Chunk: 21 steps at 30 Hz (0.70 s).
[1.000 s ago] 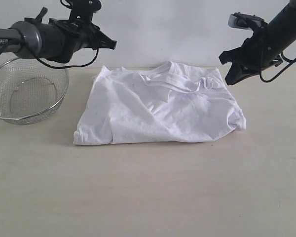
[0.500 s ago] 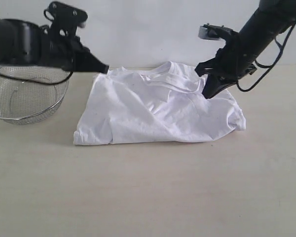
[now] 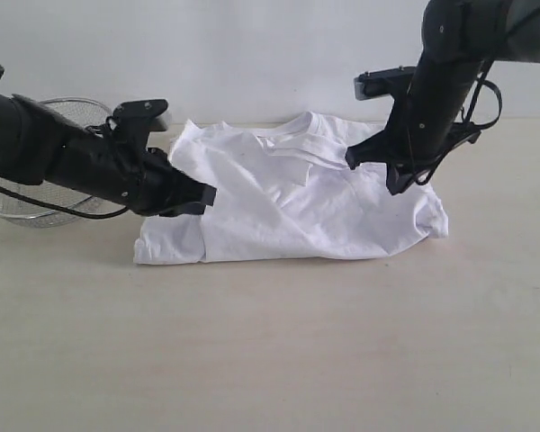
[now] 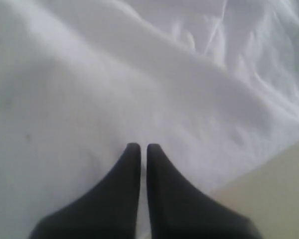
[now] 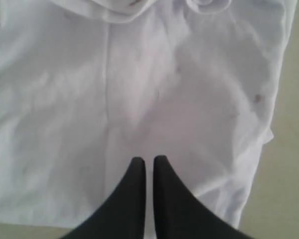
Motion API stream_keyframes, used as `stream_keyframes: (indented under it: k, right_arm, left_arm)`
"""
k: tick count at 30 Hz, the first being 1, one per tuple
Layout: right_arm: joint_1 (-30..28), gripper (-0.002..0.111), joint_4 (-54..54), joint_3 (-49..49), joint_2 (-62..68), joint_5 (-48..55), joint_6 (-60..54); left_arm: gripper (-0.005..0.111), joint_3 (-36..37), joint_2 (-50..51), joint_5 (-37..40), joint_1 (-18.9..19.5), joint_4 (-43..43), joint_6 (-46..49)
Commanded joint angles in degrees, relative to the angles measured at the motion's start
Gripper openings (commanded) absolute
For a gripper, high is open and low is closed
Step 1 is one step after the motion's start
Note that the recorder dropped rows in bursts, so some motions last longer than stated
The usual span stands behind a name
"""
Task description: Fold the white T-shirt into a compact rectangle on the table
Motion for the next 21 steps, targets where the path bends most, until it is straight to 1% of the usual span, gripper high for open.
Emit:
stream_keyframes:
  k: [1, 3, 5, 12, 15, 18, 21]
  right_arm:
    - [0.13, 0.0, -0.87, 4.56, -0.52, -5.72, 0.34]
    - [0.13, 0.0, -0.76, 6.88, -0.52, -9.34, 0.23]
    - [0.13, 0.0, -0.43, 9.12, -0.52, -11.95, 0.23]
    - [0.13, 0.0, -2.36, 14.73, -0.42, -17.27, 0.23]
    - [-0.24, 0.0, -6.08, 16.1, -0.42, -17.8, 2.01]
    - [-1.35, 0.0, -10.13, 16.49, -0.42, -17.91, 5.34]
    - [-2.01, 0.0, -10.74, 16.49, -0.42, -17.8, 5.04]
  left_arm:
    - [0.005, -4.54, 1.5, 9.69, 3.27, 25.1, -25.88]
    - [0.005, -6.38, 1.81, 10.11, 3.9, 29.9, -31.02]
    - [0.005, -7.8, 2.54, 10.23, 4.12, 32.55, -33.94]
    - [0.005, -12.8, 9.4, 14.94, 4.12, 32.98, -36.79]
    - [0.005, -12.8, 11.48, 15.07, 4.12, 34.76, -36.88]
    - [0.005, -12.8, 12.15, 13.57, 4.16, 38.25, -39.73]
    - [0.005, -12.8, 12.15, 13.25, 4.16, 39.96, -39.98]
